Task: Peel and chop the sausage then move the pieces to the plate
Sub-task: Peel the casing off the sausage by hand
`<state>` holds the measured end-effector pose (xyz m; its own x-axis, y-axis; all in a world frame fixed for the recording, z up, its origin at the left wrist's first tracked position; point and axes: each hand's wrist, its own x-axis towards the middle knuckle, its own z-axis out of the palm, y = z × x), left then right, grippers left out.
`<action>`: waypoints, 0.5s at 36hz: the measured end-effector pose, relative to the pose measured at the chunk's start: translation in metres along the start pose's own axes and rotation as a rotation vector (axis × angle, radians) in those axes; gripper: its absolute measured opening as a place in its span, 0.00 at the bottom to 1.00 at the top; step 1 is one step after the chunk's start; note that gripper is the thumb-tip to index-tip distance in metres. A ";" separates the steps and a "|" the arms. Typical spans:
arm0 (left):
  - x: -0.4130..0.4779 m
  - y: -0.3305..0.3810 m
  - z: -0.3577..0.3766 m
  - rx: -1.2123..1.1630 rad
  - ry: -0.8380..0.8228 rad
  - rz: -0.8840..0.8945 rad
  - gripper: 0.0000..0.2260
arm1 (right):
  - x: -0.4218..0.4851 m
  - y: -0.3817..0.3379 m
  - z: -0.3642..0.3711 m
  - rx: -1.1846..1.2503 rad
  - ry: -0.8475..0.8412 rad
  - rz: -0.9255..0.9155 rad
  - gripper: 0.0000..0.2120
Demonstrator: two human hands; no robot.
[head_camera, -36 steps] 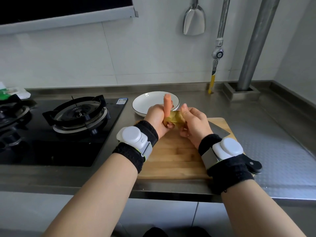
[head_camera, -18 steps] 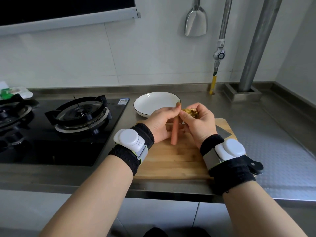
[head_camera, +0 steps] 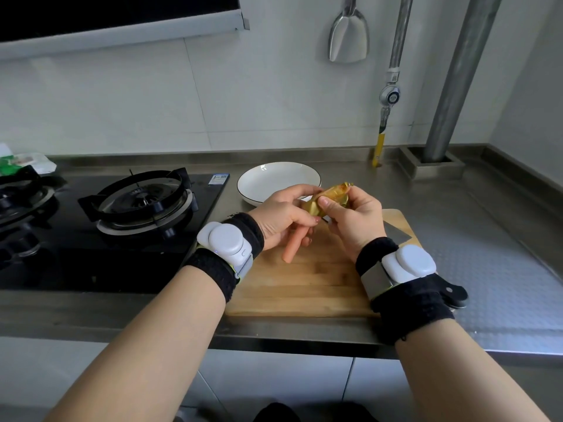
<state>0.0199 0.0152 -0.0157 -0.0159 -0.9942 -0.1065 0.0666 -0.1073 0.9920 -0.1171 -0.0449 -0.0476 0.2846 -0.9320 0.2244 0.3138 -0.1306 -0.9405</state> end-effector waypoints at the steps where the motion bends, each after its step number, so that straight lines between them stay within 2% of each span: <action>1: 0.000 0.001 0.001 0.009 -0.002 -0.008 0.27 | 0.000 0.000 0.000 0.007 0.008 0.003 0.09; 8: -0.001 0.001 0.002 0.048 -0.053 -0.015 0.28 | 0.002 0.001 -0.001 0.033 0.065 0.006 0.09; 13: -0.001 -0.001 -0.001 0.051 -0.092 -0.028 0.28 | 0.004 0.002 -0.003 0.038 0.089 0.020 0.14; 18: -0.005 0.002 -0.002 0.074 -0.135 -0.063 0.25 | 0.004 0.000 -0.004 0.037 0.123 0.017 0.13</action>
<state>0.0225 0.0194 -0.0131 -0.1525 -0.9746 -0.1639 -0.0121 -0.1640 0.9864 -0.1198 -0.0499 -0.0478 0.1776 -0.9687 0.1736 0.3435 -0.1043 -0.9333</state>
